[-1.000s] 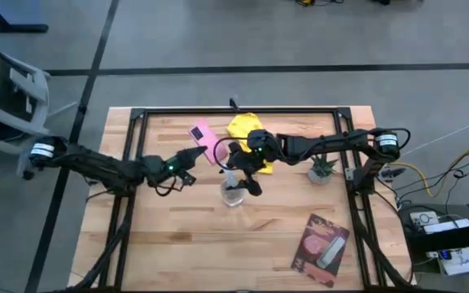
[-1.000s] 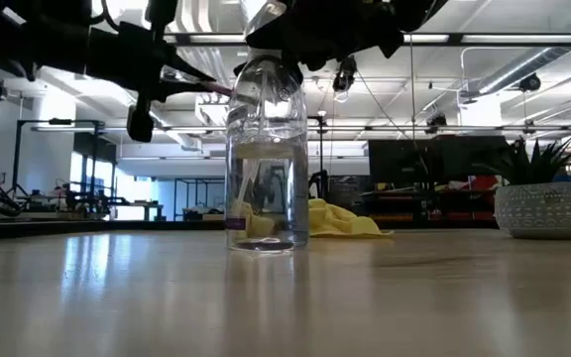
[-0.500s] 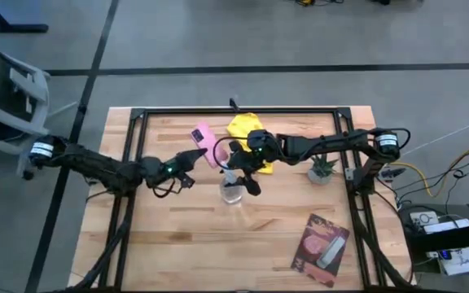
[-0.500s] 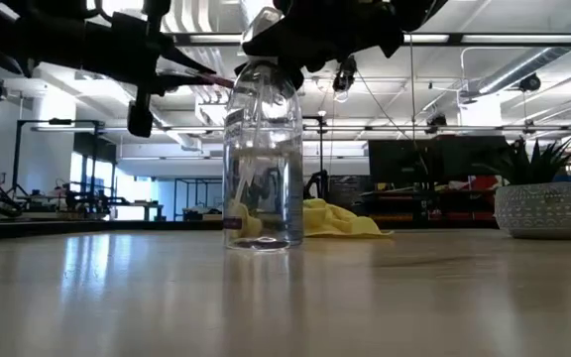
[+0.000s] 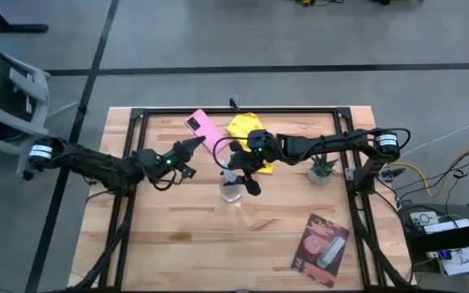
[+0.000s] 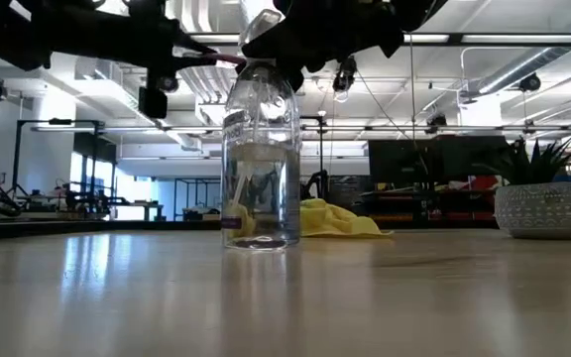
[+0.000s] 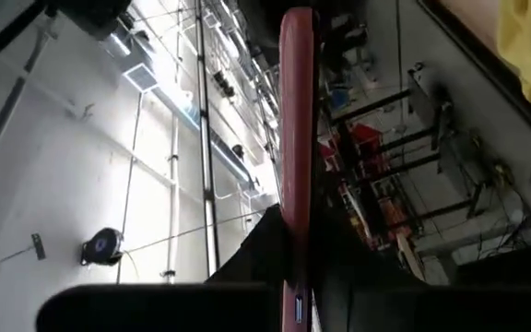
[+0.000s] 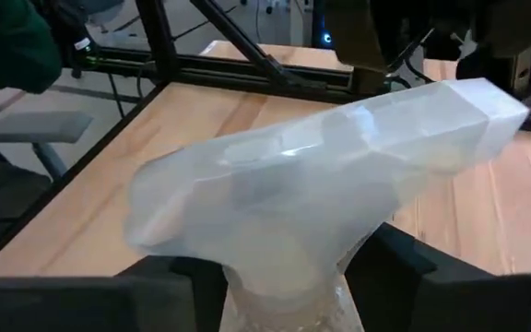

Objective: Apply microfiber cloth
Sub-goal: Spray the pink cellphone using the spray bottle

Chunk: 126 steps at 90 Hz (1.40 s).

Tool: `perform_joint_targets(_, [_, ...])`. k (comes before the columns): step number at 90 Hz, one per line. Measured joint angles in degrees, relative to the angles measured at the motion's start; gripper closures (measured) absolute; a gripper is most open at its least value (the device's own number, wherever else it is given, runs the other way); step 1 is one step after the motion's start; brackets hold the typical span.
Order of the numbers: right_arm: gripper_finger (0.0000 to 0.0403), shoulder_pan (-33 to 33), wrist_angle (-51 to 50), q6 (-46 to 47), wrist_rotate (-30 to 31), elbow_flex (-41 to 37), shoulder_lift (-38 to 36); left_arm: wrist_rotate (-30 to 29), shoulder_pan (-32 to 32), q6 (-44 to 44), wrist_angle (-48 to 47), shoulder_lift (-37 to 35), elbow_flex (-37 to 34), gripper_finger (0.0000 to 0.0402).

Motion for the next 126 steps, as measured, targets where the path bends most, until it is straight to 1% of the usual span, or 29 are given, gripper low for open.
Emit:
perform_joint_targets(9, [0.0262,0.0,0.0,0.2,0.1,0.0,0.0,-3.6,-0.2,-0.7,0.0,-0.1,-0.3,0.0393])
perform_joint_targets(15, [0.0260,0.0,0.0,0.8,0.5,0.0,0.0,-3.9,-0.4,-2.8,-0.5,-0.3,-1.0,0.0393])
perform_joint_targets(31, [0.0224,0.1,-1.9,0.2,6.9,0.1,-0.4,-4.4,-0.8,-9.6,-1.6,-2.2,-4.0,0.0393])
perform_joint_targets(43, [0.0200,0.0,-3.9,-0.7,8.0,0.2,-0.9,-4.6,-0.8,-14.1,-1.7,-4.2,-6.7,0.0393])
perform_joint_targets(55, [0.0190,0.2,-8.1,-0.7,8.1,0.2,-2.7,-7.2,-0.8,-17.5,-1.8,-5.7,-8.6,0.0393])
perform_joint_targets(67, [0.0188,1.0,-13.2,-1.2,8.3,0.0,-5.2,-7.5,-0.8,-20.0,-2.3,-6.1,-9.6,0.0393])
perform_joint_targets(82, [0.0198,2.4,-21.4,-1.6,8.2,0.0,-8.7,-7.3,-0.8,-23.8,-4.3,-5.9,-9.8,0.0393])
perform_joint_targets(102, [0.0198,3.5,-31.6,3.1,8.5,-0.7,-13.5,-6.8,-1.1,-28.6,-5.0,-5.8,-9.8,0.0393])
perform_joint_targets(111, [0.0195,3.9,-34.1,5.4,9.3,-2.1,-16.0,-5.3,-1.2,-31.3,-5.1,-5.7,-9.8,0.0393])
perform_joint_targets(120, [0.0193,3.9,-34.5,7.6,9.8,-4.4,-19.2,-5.3,-1.2,-32.6,-5.1,-5.2,-9.8,0.0393])
perform_joint_targets(126, [0.0194,4.0,-34.5,8.8,11.4,-6.2,-21.5,-5.3,-1.2,-33.1,-5.0,-4.8,-9.8,0.0393])
